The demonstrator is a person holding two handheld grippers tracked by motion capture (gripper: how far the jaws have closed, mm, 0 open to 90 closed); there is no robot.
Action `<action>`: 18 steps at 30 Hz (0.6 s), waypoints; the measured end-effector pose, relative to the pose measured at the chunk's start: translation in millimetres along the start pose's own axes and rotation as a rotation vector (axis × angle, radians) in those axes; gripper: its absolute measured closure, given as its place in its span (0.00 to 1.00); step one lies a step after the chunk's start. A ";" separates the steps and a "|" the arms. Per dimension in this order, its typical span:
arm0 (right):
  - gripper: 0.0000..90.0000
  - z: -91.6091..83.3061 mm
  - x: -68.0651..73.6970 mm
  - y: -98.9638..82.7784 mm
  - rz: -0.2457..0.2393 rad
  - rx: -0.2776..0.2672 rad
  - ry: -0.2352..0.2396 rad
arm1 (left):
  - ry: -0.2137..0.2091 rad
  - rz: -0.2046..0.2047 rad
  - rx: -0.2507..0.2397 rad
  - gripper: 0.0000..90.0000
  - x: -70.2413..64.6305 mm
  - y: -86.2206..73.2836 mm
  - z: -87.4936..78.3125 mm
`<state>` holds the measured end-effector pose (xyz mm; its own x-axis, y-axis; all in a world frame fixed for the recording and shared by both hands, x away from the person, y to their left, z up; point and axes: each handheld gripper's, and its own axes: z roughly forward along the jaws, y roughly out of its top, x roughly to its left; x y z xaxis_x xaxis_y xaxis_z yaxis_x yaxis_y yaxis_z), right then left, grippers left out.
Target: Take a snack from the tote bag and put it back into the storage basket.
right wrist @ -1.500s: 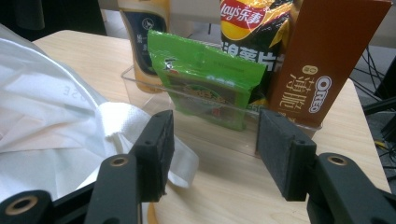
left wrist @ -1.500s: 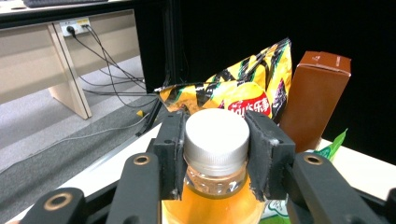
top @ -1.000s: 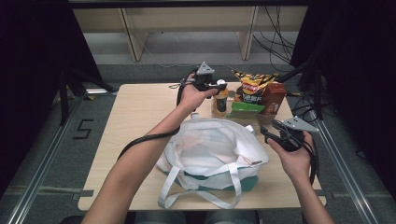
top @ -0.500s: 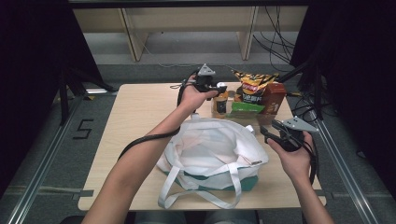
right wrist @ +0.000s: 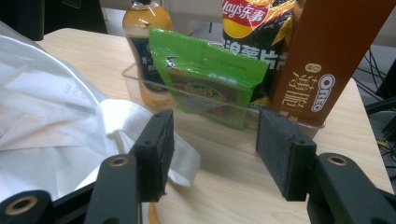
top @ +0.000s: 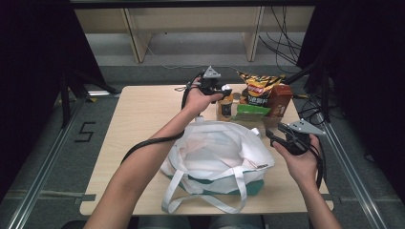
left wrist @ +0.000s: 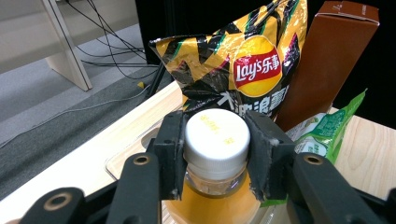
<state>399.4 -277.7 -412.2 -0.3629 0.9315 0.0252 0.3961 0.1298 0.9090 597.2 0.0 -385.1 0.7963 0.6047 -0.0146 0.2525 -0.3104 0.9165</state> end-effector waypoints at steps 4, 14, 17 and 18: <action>0.52 -0.4 0.3 0.0 0.001 0.007 -0.005 | 0.001 0.000 0.008 0.66 0.0 -1.5 0.7; 0.53 1.2 -0.2 -0.6 -0.005 -0.011 -0.007 | 0.001 -0.002 0.015 0.66 -0.3 -2.7 2.3; 0.52 -1.5 -0.1 -0.4 -0.007 0.030 0.008 | 0.002 -0.002 0.016 0.66 -0.3 -3.1 2.6; 0.52 0.1 -1.0 -0.2 -0.012 0.018 0.011 | 0.001 0.001 0.017 0.66 -0.2 -3.2 2.6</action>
<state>399.8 -278.6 -412.4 -0.3774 0.9259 0.0192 0.4065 0.1469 0.9018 597.6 -1.0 -389.1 0.7959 0.6053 -0.0131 0.2612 -0.3237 0.9094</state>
